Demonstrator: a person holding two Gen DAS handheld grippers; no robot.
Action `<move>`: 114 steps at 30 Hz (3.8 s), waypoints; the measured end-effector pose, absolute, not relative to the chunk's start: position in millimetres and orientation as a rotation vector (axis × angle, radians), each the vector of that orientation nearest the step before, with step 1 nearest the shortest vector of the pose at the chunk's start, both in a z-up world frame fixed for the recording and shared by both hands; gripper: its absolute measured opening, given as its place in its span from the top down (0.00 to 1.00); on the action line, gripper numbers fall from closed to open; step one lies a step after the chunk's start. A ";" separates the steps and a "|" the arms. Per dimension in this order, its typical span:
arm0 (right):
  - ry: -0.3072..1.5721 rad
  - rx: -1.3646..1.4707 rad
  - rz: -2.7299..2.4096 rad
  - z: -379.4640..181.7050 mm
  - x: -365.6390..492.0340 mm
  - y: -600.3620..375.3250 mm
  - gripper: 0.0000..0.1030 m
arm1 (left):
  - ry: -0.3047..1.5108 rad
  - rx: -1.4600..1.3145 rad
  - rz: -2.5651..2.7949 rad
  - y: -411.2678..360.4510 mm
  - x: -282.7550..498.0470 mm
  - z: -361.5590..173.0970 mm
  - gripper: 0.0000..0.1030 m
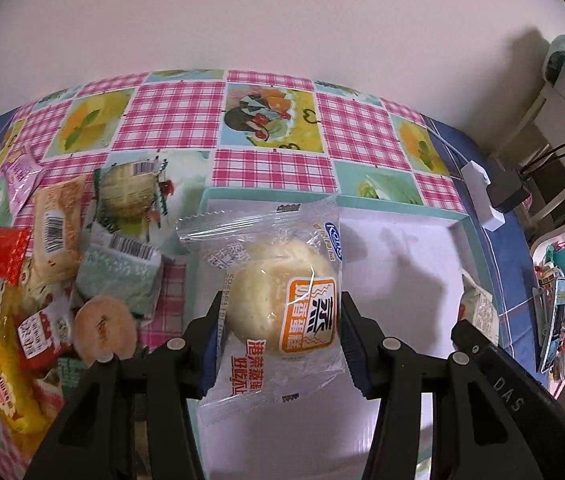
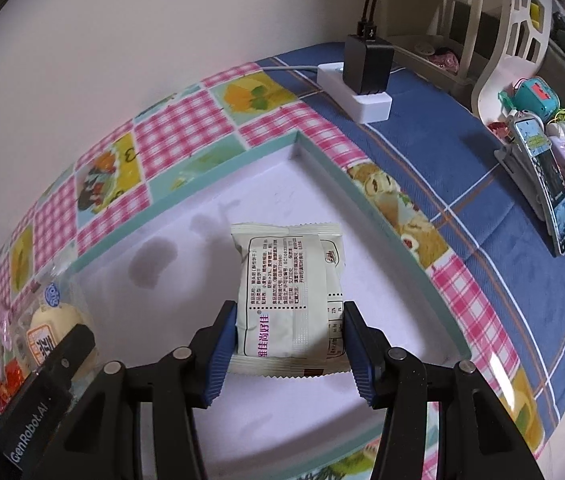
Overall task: Organize snacks
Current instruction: 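Carry the bun into the white tray and open the left tool while the right tool releases the packet there, then move both open tools back over the snack pile, then grasp the yellow bread bag with the left tool while the right tool grasps the green packet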
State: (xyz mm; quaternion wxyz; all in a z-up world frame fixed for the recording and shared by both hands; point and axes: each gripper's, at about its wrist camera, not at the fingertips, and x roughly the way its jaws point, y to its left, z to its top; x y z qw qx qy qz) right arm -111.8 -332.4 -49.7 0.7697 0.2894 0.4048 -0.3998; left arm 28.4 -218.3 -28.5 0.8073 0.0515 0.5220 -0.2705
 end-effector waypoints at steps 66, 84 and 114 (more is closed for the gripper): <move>1.000 0.445 -0.520 -40.9 -105.7 -200.0 0.00 | 1.213 -0.110 -0.140 -1.8 11.8 -16.1 0.00; 1.027 0.424 -0.276 -52.5 -50.2 -114.8 0.00 | 1.280 -0.354 0.058 94.7 34.4 -37.4 0.00; 1.043 0.390 -0.251 -77.1 4.6 -119.8 0.22 | 1.407 -0.385 -0.097 36.8 73.6 -79.5 0.40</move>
